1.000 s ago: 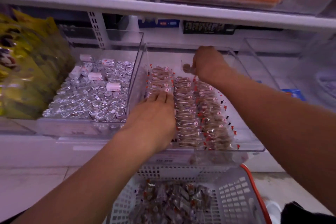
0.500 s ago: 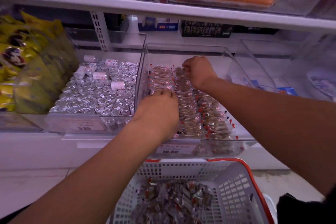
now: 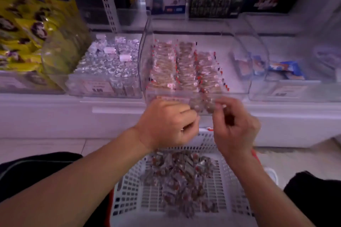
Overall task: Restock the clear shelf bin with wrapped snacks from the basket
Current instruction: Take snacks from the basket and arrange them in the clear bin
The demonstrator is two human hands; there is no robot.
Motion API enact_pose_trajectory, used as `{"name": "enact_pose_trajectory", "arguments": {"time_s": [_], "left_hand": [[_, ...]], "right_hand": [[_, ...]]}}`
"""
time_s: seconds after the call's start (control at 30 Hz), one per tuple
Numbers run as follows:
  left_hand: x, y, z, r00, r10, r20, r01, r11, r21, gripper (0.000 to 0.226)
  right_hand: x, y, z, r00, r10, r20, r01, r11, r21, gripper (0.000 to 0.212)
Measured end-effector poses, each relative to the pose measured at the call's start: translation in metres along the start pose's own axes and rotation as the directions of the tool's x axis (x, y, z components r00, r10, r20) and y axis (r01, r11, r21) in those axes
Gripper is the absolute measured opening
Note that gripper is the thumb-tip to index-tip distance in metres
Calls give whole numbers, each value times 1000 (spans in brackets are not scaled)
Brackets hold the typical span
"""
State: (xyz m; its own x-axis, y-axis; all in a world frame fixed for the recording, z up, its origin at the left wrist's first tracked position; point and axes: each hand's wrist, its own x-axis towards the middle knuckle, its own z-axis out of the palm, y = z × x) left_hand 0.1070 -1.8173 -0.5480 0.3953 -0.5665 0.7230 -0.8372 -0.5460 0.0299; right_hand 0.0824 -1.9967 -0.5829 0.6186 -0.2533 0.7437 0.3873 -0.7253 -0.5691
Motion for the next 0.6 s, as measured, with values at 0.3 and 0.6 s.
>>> {"name": "enact_pose_trajectory", "arguments": {"time_s": [0.3,0.6], "left_hand": [[-215,25,127,-357,-406,841,821,294,490,86],[-280,12,205,-563,-552,615,821,-288,493,121]], "right_hand": [[-236,145,21,-219,717,662,-341,579,-740,94],[-273,170,84,25,856,516,-799,328,-505,135]]}}
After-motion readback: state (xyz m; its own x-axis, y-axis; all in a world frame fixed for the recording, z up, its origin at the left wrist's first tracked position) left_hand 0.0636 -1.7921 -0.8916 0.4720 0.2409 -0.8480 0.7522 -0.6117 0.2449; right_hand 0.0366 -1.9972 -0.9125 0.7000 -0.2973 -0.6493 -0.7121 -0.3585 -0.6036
